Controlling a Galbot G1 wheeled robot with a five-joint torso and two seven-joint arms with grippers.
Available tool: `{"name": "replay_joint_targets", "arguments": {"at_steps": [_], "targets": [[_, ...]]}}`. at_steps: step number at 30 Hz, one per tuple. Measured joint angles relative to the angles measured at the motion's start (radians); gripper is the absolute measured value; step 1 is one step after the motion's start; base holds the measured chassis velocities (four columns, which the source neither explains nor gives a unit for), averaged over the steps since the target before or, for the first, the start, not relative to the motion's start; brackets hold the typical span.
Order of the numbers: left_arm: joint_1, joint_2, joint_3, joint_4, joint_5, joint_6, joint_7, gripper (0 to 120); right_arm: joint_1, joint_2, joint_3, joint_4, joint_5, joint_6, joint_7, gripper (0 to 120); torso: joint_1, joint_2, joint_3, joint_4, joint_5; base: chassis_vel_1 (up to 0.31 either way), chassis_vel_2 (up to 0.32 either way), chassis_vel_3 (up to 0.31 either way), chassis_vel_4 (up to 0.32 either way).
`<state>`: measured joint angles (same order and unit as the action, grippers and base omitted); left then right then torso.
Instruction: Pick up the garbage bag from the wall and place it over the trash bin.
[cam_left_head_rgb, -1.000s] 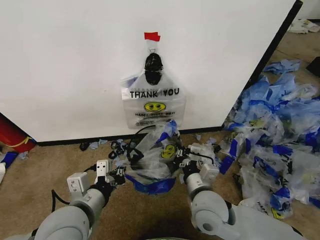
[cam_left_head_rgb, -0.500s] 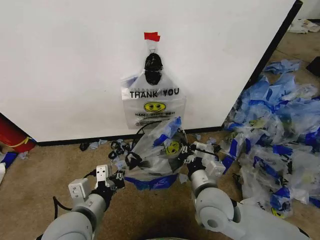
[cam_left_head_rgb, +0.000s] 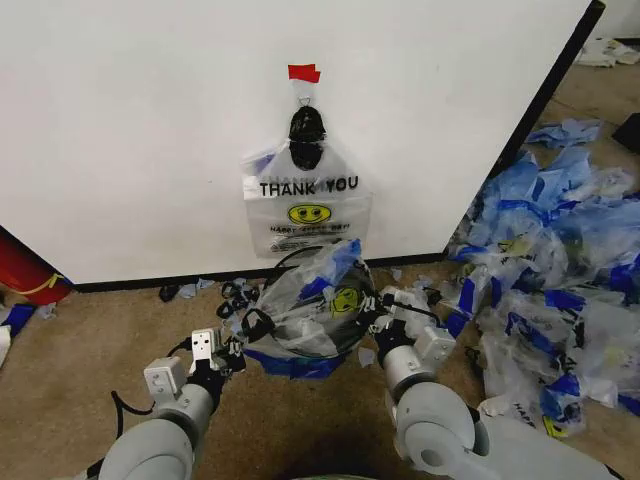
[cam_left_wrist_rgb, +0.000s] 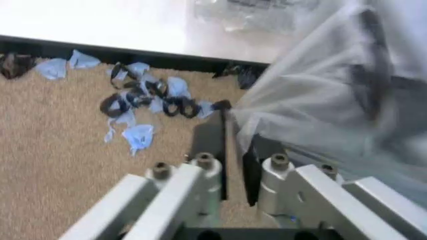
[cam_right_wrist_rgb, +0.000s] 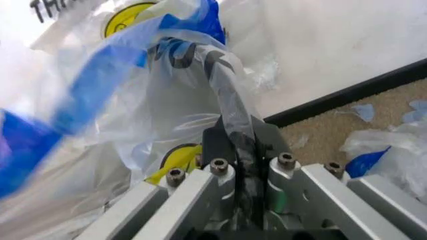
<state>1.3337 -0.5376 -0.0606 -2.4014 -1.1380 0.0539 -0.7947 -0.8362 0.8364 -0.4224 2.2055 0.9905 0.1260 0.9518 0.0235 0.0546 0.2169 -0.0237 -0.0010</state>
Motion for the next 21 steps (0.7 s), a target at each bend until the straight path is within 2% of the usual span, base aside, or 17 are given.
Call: {"name": "replay_joint_targets", "arguments": {"at_steps": [1,8,10,15,16,17,21], "targets": [[0.0,0.0,0.0,0.0,0.0,0.0,0.0,11,0.0,0.0,0.0,0.0,0.0,0.0,0.0,0,0.0,0.0,0.0,0.0,0.0,0.0,0.0,0.0,0.0],[0.031,0.045,-0.016,-0.092,-0.057,0.031,-0.028,41,0.027,0.008,-0.011,-0.027,-0.005,-0.002,0.004,0,0.0,0.0,0.0,0.0001,-0.0002,0.0,0.0,0.0,0.0],[0.032,0.049,-0.017,-0.095,-0.062,0.033,-0.03,43,0.028,0.008,-0.011,-0.029,-0.006,-0.002,0.005,0,0.0,0.0,0.0,0.0001,-0.0002,0.0,0.0,0.0,0.0],[0.029,0.102,-0.032,-0.098,-0.093,0.049,-0.044,67,0.026,0.008,-0.015,-0.035,-0.011,-0.003,0.007,0,0.0,0.0,0.0,0.0001,-0.0004,0.0,0.0,0.0,0.0],[0.029,0.102,-0.032,-0.098,-0.093,0.049,-0.044,67,0.026,0.008,-0.015,-0.035,-0.011,-0.003,0.007,0,0.0,0.0,0.0,0.0001,-0.0004,0.0,0.0,0.0,0.0],[0.022,0.113,-0.035,-0.098,-0.093,0.051,-0.044,72,0.025,0.007,-0.019,-0.035,-0.014,-0.003,0.007,0,0.0,0.0,0.0,0.0002,-0.0001,0.0,0.0,0.0,0.0],[-0.051,0.162,-0.034,-0.098,-0.06,0.063,-0.01,87,0.028,0.002,-0.048,-0.035,-0.023,-0.003,0.006,0,0.0,0.0,0.0,-0.0001,-0.0002,0.0,0.0,0.0,0.0]]}}
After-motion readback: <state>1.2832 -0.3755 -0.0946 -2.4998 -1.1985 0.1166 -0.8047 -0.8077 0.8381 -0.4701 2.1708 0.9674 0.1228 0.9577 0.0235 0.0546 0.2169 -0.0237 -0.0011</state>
